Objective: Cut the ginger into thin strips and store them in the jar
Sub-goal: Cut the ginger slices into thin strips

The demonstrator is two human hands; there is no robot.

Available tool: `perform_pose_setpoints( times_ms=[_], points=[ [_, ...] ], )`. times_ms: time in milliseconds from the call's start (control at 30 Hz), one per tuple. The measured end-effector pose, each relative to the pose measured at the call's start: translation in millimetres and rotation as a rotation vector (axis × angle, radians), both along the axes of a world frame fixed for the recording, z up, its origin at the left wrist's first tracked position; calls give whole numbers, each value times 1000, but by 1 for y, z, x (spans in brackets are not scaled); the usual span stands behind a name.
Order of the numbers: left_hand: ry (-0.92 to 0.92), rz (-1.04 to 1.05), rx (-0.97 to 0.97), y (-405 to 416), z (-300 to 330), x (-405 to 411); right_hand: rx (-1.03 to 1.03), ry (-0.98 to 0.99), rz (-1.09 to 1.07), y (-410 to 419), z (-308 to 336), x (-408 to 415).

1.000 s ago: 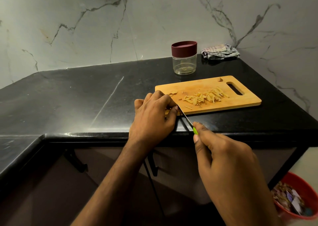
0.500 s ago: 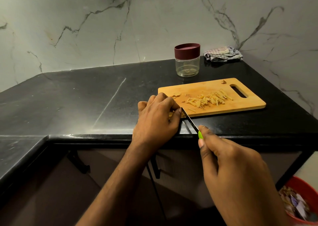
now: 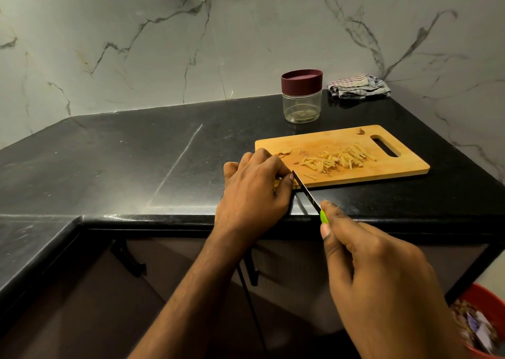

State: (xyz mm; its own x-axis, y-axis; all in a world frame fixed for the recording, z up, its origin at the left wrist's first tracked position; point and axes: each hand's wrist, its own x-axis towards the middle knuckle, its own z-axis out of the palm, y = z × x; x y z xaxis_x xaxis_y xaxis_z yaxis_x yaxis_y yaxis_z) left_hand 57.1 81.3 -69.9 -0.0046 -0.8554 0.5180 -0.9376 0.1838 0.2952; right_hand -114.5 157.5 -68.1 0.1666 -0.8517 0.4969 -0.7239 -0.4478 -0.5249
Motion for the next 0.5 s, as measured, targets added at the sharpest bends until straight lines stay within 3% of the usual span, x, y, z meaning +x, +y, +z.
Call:
perform_pose_setpoints(
  times_ms=[500],
  points=[
    [-17, -17, -25, -3, -1, 1, 28, 45, -57, -21, -7, 8]
  ],
)
